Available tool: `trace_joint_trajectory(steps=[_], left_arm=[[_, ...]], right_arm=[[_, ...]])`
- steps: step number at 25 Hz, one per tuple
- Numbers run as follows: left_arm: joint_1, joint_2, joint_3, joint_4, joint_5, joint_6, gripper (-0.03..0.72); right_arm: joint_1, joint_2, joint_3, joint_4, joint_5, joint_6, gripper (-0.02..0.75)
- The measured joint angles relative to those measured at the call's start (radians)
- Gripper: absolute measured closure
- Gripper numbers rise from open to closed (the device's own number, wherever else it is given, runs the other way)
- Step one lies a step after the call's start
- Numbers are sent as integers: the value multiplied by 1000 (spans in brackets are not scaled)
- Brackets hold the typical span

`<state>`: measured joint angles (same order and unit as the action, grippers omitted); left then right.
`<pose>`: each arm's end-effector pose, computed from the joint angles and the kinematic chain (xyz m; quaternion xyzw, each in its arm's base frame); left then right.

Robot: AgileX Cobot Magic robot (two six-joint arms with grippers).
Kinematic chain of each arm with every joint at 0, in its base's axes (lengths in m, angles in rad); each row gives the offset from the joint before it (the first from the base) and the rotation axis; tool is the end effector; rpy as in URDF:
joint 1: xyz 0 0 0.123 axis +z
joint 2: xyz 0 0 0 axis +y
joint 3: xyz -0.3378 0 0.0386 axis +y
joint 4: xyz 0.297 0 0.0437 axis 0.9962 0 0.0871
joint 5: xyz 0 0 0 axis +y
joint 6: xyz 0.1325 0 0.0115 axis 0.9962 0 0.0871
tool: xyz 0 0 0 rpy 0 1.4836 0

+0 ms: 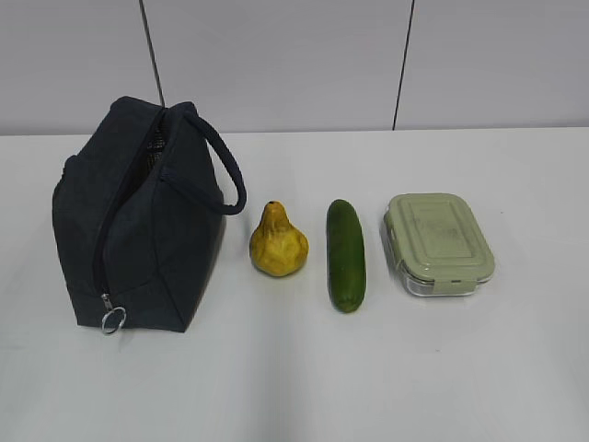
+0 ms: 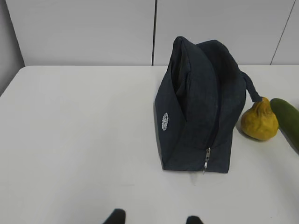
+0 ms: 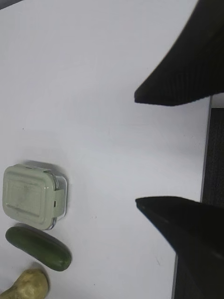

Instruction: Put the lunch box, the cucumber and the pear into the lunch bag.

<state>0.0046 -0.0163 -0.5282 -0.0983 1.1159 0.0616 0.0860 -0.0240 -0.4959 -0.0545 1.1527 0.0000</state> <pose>0.0104 -0.0117 0.2858 0.0287 0.8545 -0.0318 0.5177 0.0115 -0.0057 0.2700 -0.0349 0.8705 -0.0060 0.4910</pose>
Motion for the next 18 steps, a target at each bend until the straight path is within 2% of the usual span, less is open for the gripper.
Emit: trace_joint_trajectory(steps=[15, 18], left_arm=[[0, 0, 0, 0, 0, 0, 447], [0, 0, 0, 0, 0, 0, 447]], right_arm=[[0, 0, 0, 0, -2, 0, 261], [0, 6, -47, -13, -2, 0, 242]])
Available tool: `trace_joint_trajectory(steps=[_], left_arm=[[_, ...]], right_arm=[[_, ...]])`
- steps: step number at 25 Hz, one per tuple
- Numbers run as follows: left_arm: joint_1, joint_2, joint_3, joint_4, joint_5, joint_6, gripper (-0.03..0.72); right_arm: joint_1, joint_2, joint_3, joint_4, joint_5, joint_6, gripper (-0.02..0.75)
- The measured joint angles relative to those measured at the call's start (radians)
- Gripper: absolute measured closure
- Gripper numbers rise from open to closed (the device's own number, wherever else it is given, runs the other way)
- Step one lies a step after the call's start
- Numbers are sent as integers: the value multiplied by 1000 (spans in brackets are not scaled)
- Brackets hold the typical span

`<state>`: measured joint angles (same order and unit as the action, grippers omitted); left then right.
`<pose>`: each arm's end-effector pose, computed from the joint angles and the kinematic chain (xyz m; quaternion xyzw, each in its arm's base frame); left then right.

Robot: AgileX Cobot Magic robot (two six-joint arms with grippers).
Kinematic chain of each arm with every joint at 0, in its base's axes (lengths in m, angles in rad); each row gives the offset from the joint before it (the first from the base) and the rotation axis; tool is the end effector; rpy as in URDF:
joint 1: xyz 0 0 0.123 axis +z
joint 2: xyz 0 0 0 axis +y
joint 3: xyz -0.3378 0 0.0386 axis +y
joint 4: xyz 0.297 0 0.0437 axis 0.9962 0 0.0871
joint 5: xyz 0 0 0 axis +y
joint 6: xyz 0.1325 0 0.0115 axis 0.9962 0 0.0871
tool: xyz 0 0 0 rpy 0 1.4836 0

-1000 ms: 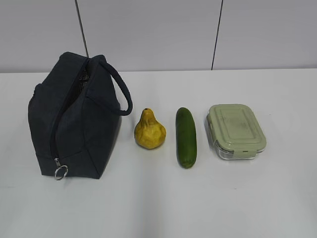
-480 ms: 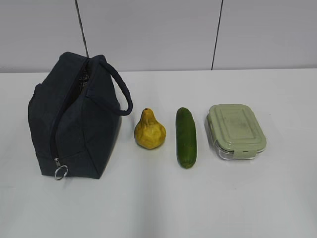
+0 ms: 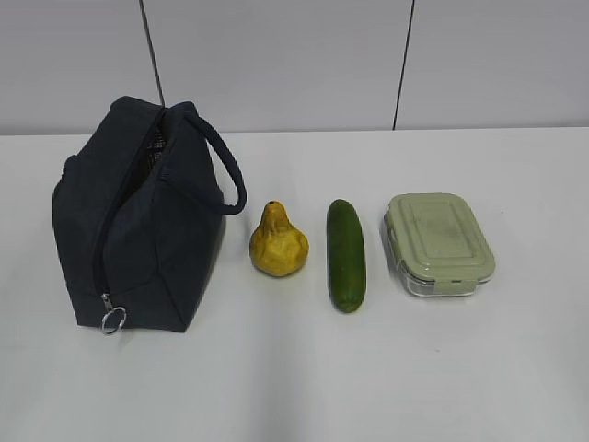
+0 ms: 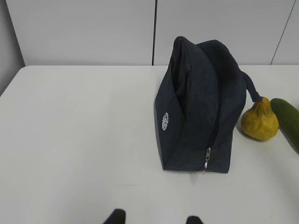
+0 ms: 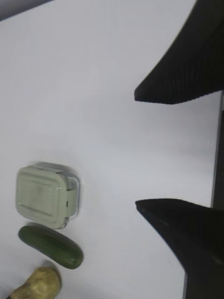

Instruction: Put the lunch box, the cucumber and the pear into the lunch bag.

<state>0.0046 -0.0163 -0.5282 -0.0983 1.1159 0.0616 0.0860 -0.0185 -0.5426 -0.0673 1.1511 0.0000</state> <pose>0.0104 -0.0117 0.2858 0.0287 0.8545 -0.0318 0.5177 0.0068 -0.0076 0.2864 -0.0331 0.8597 -0.0115 0.5097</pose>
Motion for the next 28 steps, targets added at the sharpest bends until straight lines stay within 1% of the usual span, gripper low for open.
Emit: trace_joint_trajectory(steps=[3, 5, 8, 9, 11, 14, 18, 21, 22, 23, 28], left_arm=[[0, 0, 0, 0, 0, 0, 447], [0, 0, 0, 0, 0, 0, 447], [0, 0, 0, 0, 0, 0, 447], [0, 0, 0, 0, 0, 0, 447], [0, 0, 0, 0, 0, 0, 447], [0, 0, 0, 0, 0, 0, 447], [0, 0, 0, 0, 0, 0, 447], [0, 0, 0, 0, 0, 0, 447], [0, 0, 0, 0, 0, 0, 447], [0, 0, 0, 0, 0, 0, 447], [0, 0, 0, 0, 0, 0, 447]], right_arm=[[0, 61, -67, -34, 0, 0, 212], [0, 148, -123, -48, -11, 34, 181], [0, 266, -165, -36, -46, 70, 157], [0, 343, -184, -9, -70, 79, 155], [0, 406, -200, 16, -86, 84, 155], [0, 596, -247, 79, -111, 85, 155], [0, 824, -324, 93, -135, 85, 156], [0, 957, -394, 99, -144, 65, 163], [0, 1036, -433, 111, -148, 46, 174], [0, 1055, -442, 113, -148, 40, 178], [0, 1353, -611, 192, -162, -34, 200]])
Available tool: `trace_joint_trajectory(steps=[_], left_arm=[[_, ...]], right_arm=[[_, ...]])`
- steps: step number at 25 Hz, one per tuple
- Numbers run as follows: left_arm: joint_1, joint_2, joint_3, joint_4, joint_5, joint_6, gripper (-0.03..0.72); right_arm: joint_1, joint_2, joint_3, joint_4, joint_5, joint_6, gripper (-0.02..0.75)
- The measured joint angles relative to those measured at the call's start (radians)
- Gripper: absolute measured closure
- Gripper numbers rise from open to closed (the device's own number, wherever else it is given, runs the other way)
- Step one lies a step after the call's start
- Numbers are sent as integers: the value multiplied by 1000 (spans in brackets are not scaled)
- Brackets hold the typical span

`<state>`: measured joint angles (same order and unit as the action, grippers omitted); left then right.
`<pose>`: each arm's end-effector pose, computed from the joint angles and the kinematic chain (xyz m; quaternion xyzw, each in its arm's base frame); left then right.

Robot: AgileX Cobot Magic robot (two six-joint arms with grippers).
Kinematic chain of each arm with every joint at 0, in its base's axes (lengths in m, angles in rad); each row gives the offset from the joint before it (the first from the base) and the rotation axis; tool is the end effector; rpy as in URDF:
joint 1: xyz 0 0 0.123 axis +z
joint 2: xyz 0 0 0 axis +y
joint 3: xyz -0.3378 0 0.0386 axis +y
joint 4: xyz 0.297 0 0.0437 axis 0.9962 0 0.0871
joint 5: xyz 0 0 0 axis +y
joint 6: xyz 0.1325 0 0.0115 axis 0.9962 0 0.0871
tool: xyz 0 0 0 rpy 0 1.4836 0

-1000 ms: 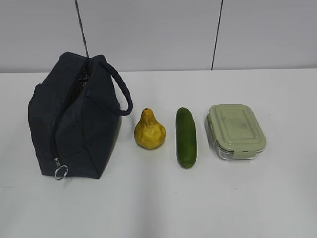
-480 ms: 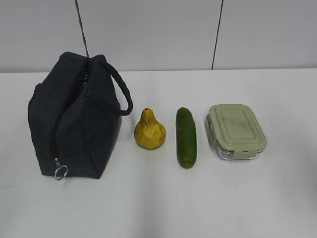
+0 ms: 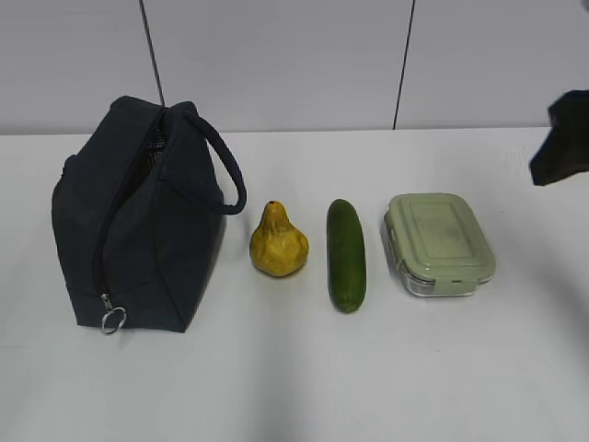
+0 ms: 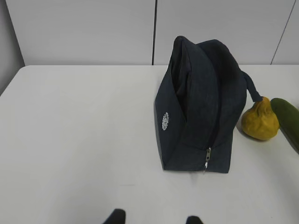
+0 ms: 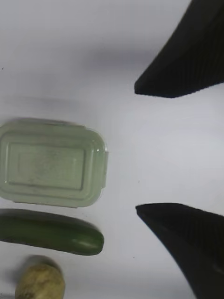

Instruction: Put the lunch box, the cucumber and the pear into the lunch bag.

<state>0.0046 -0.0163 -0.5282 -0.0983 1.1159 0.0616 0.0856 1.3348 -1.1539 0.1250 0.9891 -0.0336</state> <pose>0.0104 -0.0117 0.2858 0.0287 0.8545 -0.0318 0.5177 0.3186 0.0412 0.3334 -0.0370 0.9680 0.0652 0.2395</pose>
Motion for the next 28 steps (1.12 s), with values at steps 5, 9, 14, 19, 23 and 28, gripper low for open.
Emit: trace_joint_trajectory(steps=[5, 9, 14, 19, 23, 28], left_arm=[[0, 0, 0, 0, 0, 0, 447], [0, 0, 0, 0, 0, 0, 447], [0, 0, 0, 0, 0, 0, 447], [0, 0, 0, 0, 0, 0, 447], [0, 0, 0, 0, 0, 0, 447], [0, 0, 0, 0, 0, 0, 447]], right_arm=[[-24, 179, -113, 143, -4, -107, 204], [-92, 279, -174, 291, 2, -210, 214], [-243, 366, -190, 451, 106, -376, 220], [-310, 399, -190, 539, 177, -471, 220], [-314, 427, -191, 558, 211, -519, 214], [-314, 516, -191, 547, 215, -549, 158]])
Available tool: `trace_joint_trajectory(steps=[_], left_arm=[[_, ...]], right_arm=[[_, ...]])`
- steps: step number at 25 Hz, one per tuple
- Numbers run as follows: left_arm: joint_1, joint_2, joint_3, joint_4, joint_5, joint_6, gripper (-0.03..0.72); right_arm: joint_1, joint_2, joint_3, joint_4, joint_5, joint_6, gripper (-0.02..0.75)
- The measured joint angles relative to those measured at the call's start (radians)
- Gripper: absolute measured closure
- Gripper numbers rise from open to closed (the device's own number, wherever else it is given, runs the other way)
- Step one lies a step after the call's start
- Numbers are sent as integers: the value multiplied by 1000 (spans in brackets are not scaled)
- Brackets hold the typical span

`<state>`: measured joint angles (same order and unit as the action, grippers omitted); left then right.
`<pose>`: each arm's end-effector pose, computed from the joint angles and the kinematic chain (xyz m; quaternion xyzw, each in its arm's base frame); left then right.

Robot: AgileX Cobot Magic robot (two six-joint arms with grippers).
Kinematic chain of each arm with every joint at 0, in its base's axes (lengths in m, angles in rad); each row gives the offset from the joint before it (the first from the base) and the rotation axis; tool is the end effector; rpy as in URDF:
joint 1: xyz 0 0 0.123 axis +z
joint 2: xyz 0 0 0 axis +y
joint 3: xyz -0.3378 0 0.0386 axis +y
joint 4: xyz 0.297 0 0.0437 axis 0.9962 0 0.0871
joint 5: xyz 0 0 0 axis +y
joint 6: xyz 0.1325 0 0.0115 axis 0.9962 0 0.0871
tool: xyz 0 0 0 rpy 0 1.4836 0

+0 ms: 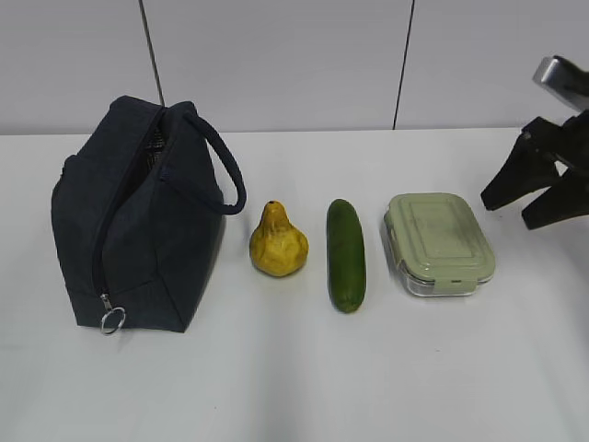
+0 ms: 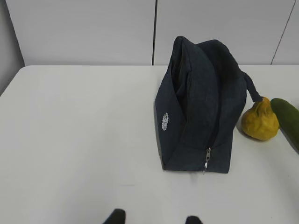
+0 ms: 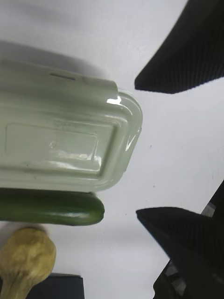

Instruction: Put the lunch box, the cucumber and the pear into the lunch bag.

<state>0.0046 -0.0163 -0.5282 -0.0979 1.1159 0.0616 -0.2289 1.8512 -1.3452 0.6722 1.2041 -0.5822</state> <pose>0.0104 -0.0116 0.2858 0.0287 0.8545 -0.0316 0.5177 0.4222 -0.0190 0.2231 -0.0416 0.9512 0.2897 0.0976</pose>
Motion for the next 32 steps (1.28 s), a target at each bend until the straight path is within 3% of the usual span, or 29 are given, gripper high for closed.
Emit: trace_joint_trajectory(steps=[7, 21, 32], left_arm=[[0, 0, 0, 0, 0, 0, 447], [0, 0, 0, 0, 0, 0, 447], [0, 0, 0, 0, 0, 0, 447]], right_arm=[[0, 112, -40, 0, 0, -42, 134], [0, 296, -271, 4, -2, -57, 142], [0, 345, -272, 15, -2, -62, 146]])
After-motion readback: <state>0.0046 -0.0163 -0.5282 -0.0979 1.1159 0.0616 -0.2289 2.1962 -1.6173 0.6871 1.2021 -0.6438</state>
